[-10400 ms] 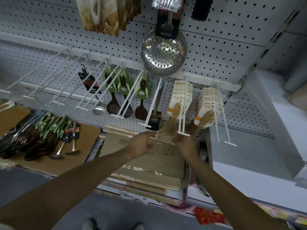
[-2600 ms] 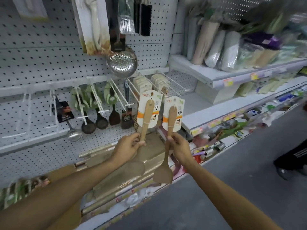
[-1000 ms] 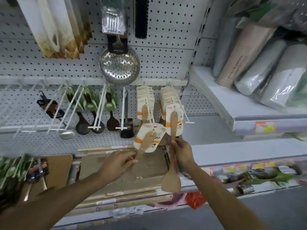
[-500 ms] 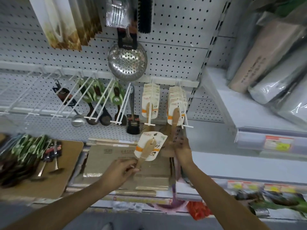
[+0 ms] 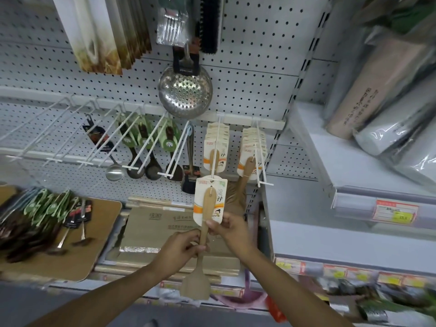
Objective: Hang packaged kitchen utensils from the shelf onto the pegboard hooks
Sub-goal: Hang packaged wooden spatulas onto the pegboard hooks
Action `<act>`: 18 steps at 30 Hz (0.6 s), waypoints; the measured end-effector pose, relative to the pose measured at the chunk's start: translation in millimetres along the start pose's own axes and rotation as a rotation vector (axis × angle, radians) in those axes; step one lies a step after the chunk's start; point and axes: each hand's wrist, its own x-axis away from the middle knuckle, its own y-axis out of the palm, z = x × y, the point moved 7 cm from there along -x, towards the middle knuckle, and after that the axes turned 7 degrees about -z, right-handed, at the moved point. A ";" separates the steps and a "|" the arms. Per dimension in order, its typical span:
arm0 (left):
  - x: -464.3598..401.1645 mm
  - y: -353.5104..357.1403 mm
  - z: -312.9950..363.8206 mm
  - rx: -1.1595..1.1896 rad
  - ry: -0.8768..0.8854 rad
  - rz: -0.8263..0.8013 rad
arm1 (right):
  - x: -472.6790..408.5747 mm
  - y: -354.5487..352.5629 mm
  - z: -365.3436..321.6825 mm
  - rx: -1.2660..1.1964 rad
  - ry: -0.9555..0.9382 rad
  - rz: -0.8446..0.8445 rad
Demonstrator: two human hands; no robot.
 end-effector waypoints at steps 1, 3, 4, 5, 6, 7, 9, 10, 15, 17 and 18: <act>-0.5 0.3 -1.0 0.027 -0.009 -0.002 | -0.8 0.4 0.2 -0.004 -0.003 0.017; -1.3 0.8 -2.6 0.053 -0.021 -0.011 | -2.2 -0.5 1.9 -0.010 -0.003 0.048; -1.7 0.8 -3.5 0.061 -0.028 -0.017 | -2.5 -0.6 2.8 -0.004 -0.001 0.060; -1.7 0.7 -4.7 0.073 -0.037 -0.021 | -3.0 -0.4 4.0 0.006 0.001 0.068; -1.8 0.4 -6.3 0.083 -0.042 -0.023 | -3.6 -0.2 4.8 0.017 0.000 0.074; -1.9 0.1 -8.2 0.092 -0.048 -0.021 | -4.1 0.2 5.0 0.024 -0.005 0.082; -1.9 -0.5 -12.4 0.096 -0.053 -0.013 | -4.9 1.8 4.2 0.021 -0.007 0.101; -2.9 -1.1 -15.2 0.088 -0.053 -0.009 | -5.7 2.4 3.8 0.009 -0.004 0.109; -8.7 -4.1 -33.5 -0.023 -0.087 -0.013 | -18.6 0.4 2.0 -0.028 -0.007 0.158; -15.0 -6.3 -39.7 -0.078 -0.100 -0.011 | -27.6 -2.4 2.9 -0.038 0.003 0.176; -19.1 -8.4 -41.4 -0.104 -0.110 -0.004 | -32.7 -3.5 3.4 -0.035 0.008 0.176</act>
